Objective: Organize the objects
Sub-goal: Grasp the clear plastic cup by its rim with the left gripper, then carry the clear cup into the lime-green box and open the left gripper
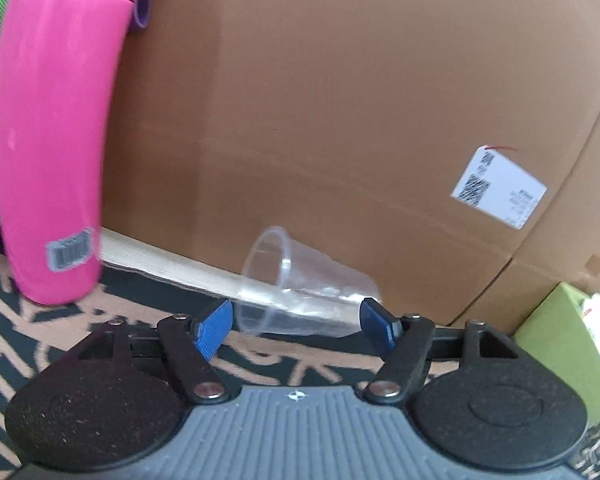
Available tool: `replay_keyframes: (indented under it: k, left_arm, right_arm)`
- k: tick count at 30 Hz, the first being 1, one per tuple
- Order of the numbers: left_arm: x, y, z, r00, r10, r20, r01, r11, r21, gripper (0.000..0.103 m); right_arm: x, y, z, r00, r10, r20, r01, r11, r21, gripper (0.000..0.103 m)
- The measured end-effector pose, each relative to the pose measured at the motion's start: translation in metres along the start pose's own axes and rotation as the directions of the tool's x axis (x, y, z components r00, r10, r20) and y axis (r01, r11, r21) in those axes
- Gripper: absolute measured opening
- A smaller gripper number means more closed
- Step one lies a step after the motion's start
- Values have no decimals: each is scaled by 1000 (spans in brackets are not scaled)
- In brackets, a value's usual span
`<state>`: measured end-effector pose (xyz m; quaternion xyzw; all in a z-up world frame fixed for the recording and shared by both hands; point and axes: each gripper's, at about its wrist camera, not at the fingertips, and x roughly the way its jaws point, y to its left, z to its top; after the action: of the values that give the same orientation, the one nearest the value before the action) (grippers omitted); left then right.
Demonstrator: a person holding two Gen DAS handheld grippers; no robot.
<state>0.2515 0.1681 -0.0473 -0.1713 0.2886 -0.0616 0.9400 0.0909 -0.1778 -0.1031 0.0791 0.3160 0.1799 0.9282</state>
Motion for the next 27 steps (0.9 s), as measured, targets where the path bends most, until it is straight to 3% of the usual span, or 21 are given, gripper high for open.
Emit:
replay_keyframes:
  k: [3, 5, 6, 8, 9, 10, 12, 19, 23, 27]
  left_arm:
    - [-3, -8, 1, 1000, 3, 13, -4, 1000, 9, 71]
    - [-3, -13, 1, 1000, -2, 0, 2, 1000, 17, 59]
    - [-2, -16, 0, 1000, -3, -18, 3, 1000, 30, 44]
    - [-3, -20, -3, 999, -25, -39, 27, 999, 39, 36]
    - [-5, -24, -4, 998, -42, -51, 44, 998, 53, 24]
    - [-7, -29, -6, 997, -51, -66, 56, 996, 70, 2]
    - [-11, -39, -12, 994, -50, -95, 60, 993, 99, 2]
    - [-29, -62, -19, 969, -196, -151, 218, 965, 144, 2]
    - [-59, -87, -36, 944, -264, -196, 304, 927, 218, 2]
    - [-58, -128, -59, 918, -319, -237, 376, 889, 259, 2]
  right_arm:
    - [0, 0, 0, 1000, -4, 3, 4, 1000, 0, 103]
    - [-1, 0, -1, 1000, -4, 7, 4, 1000, 0, 103]
    - [-2, 0, -1, 1000, -4, 11, 4, 1000, -1, 103]
    - [-4, 1, -1, 1000, -6, 21, 7, 1000, -4, 103]
    - [-5, 1, -1, 1000, -6, 27, 6, 1000, -6, 103]
    - [-7, 1, -1, 999, -4, 33, 5, 1000, -8, 103]
    - [-10, 2, -1, 999, -5, 43, 6, 1000, -14, 103]
    - [-33, -2, -4, 996, -18, 90, 21, 999, -36, 103]
    - [-49, -9, -6, 992, -12, 124, 14, 1000, -20, 103]
    - [-64, -15, -10, 987, -12, 161, 15, 1000, -19, 103]
